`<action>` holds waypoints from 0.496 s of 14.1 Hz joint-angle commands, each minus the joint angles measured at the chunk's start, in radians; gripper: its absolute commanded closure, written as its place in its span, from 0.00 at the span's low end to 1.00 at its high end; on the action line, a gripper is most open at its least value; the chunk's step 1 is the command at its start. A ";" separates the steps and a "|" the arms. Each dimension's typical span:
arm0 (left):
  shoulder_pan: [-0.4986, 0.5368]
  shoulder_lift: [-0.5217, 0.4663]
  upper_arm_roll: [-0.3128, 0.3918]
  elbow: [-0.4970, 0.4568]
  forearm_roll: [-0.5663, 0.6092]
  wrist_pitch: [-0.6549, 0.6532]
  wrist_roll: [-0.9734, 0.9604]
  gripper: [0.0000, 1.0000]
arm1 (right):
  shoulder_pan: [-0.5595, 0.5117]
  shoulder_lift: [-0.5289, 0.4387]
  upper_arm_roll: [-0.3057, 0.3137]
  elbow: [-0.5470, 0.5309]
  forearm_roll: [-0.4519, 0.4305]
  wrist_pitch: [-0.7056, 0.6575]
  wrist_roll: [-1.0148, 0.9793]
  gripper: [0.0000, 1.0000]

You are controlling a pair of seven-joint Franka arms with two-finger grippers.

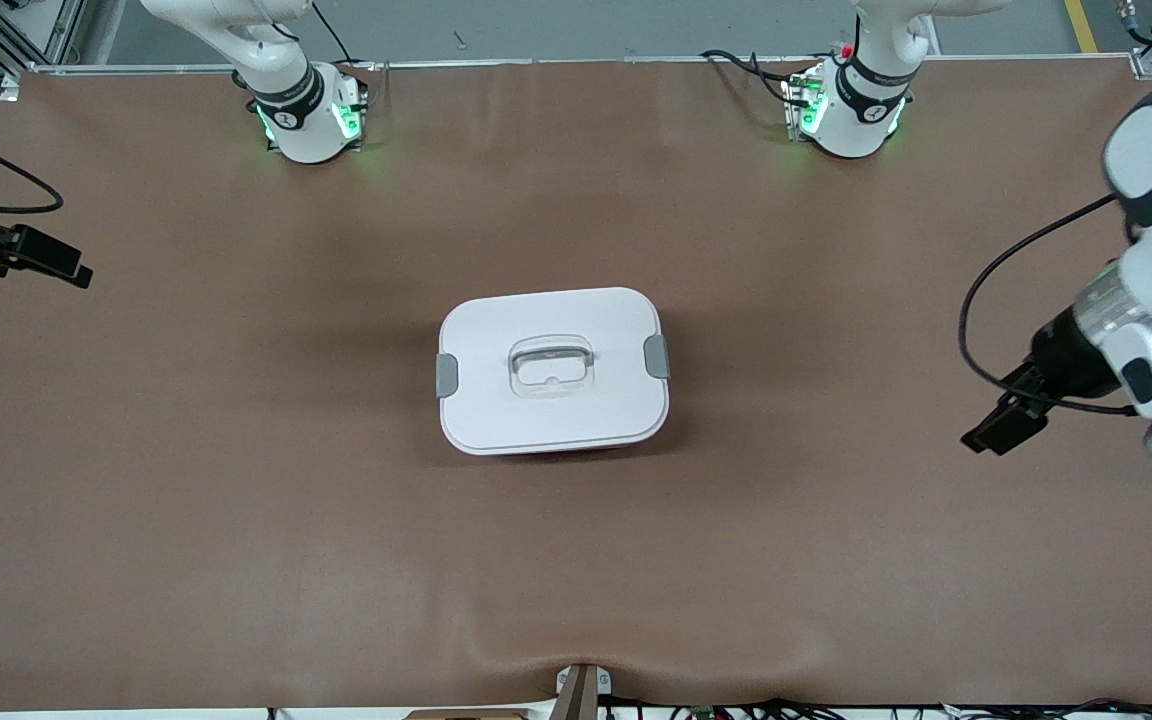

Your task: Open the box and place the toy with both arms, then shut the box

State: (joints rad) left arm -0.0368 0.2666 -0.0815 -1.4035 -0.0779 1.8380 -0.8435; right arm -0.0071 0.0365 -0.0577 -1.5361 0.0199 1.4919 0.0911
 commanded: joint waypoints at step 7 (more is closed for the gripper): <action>0.015 -0.176 0.051 -0.014 -0.036 -0.265 0.517 0.00 | -0.005 -0.007 0.006 0.004 0.002 -0.007 0.013 0.00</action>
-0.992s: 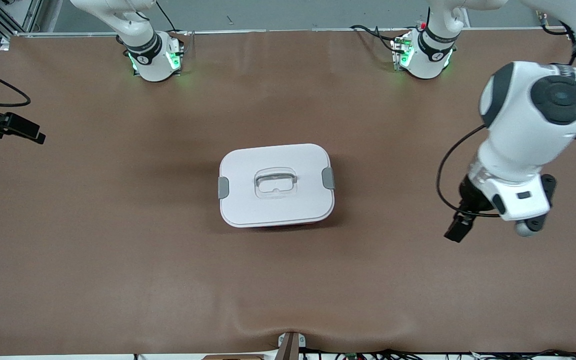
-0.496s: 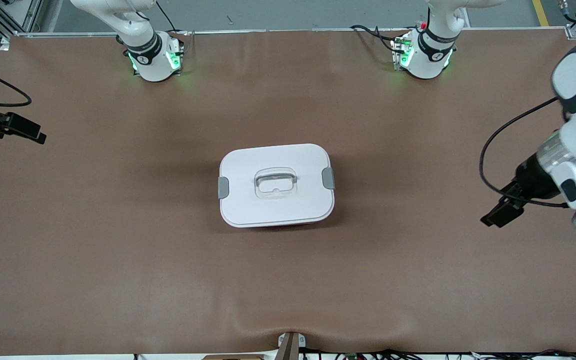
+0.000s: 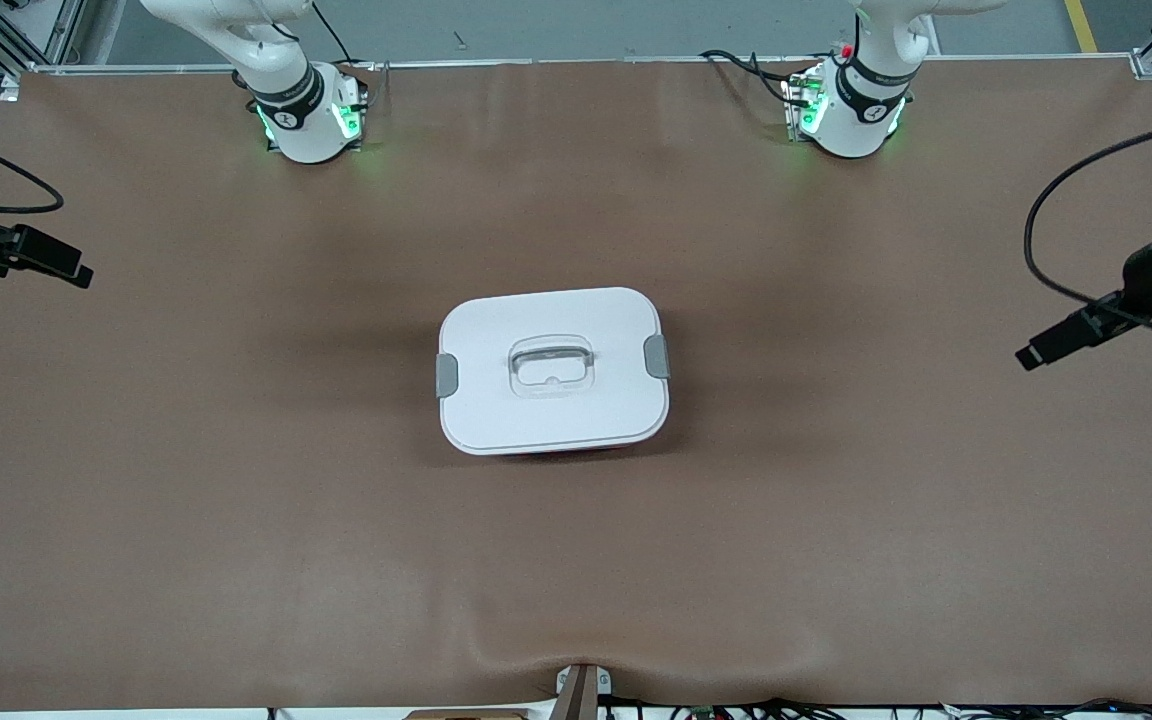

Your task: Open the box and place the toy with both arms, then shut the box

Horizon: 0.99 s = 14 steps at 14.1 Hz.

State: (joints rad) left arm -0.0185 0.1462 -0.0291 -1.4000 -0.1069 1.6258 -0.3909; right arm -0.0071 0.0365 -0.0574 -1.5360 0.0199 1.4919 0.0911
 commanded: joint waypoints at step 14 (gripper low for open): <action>0.017 -0.235 -0.071 -0.120 0.119 -0.176 0.234 0.00 | -0.007 -0.007 0.005 0.005 0.002 -0.010 0.015 0.00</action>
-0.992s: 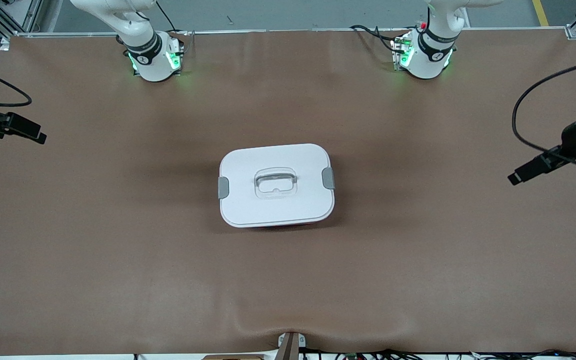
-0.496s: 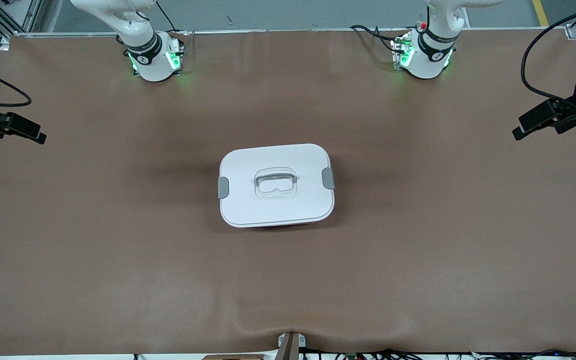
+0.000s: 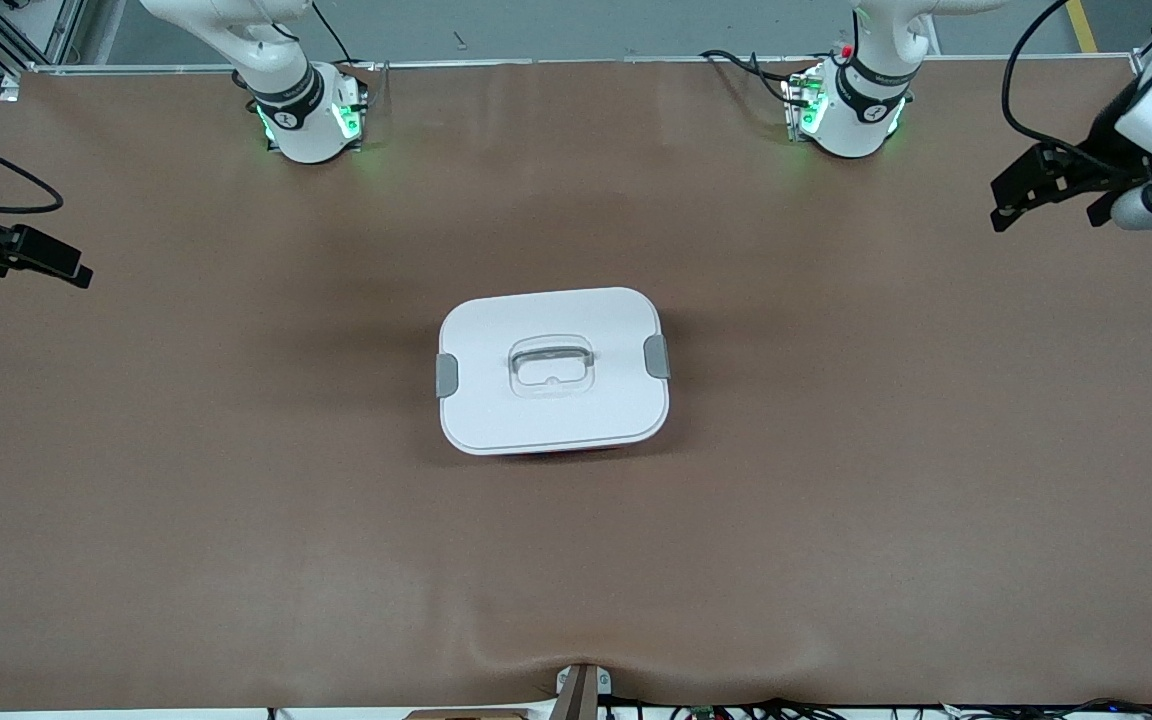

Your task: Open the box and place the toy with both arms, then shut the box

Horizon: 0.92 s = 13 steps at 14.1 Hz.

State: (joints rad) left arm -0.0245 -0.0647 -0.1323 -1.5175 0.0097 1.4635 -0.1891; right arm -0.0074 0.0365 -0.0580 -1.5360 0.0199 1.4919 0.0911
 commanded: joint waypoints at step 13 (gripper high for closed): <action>0.000 0.002 0.089 0.005 -0.014 -0.003 0.051 0.00 | -0.006 -0.007 0.004 0.005 0.003 -0.010 0.015 0.00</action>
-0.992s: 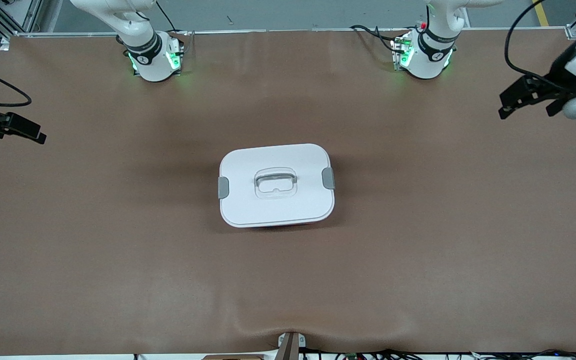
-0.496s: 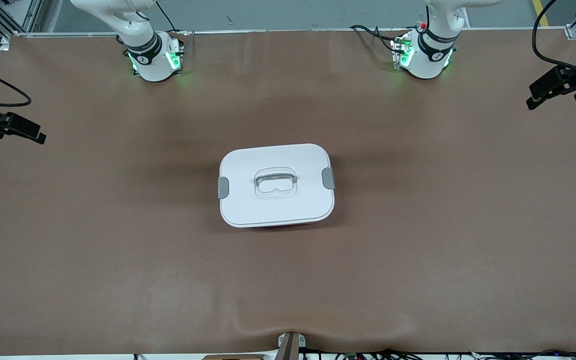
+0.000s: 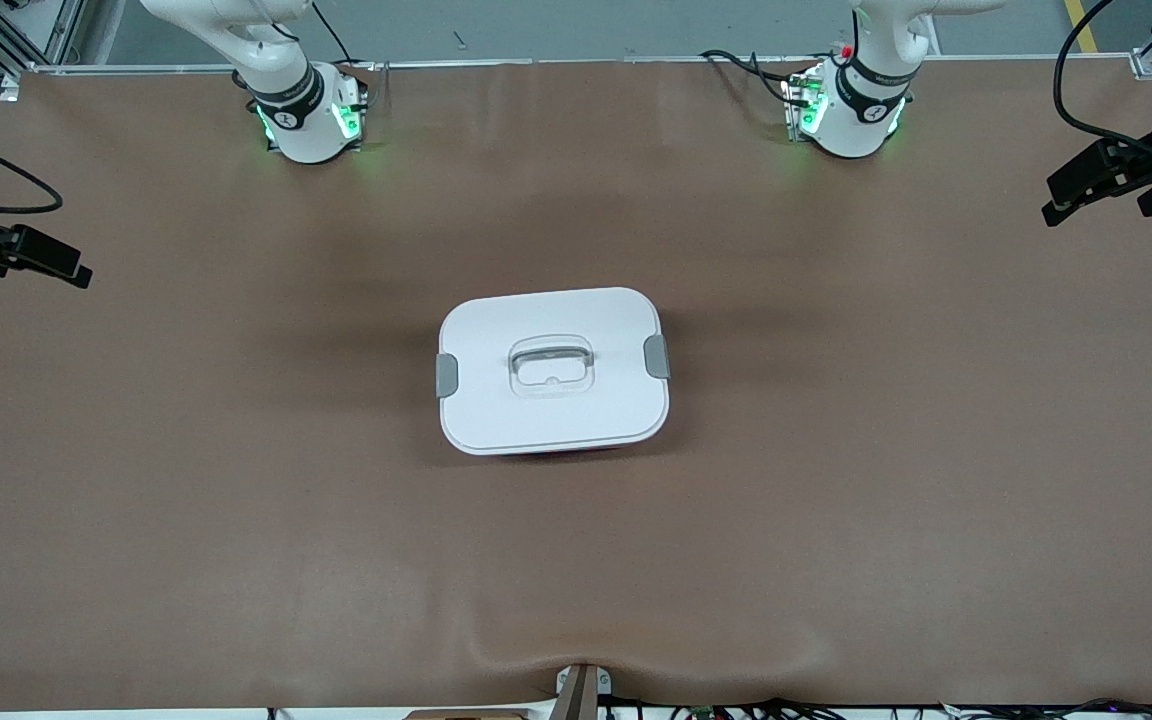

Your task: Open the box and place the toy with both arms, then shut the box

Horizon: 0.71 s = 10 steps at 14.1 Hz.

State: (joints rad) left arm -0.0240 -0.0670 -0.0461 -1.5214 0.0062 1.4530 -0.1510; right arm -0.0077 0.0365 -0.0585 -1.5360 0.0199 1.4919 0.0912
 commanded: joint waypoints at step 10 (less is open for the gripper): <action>0.010 0.018 0.002 0.009 -0.046 0.006 0.011 0.00 | -0.006 -0.007 0.005 0.005 0.008 -0.009 0.015 0.00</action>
State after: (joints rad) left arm -0.0199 -0.0507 -0.0435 -1.5214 -0.0301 1.4562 -0.1508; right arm -0.0077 0.0365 -0.0585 -1.5360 0.0199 1.4919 0.0912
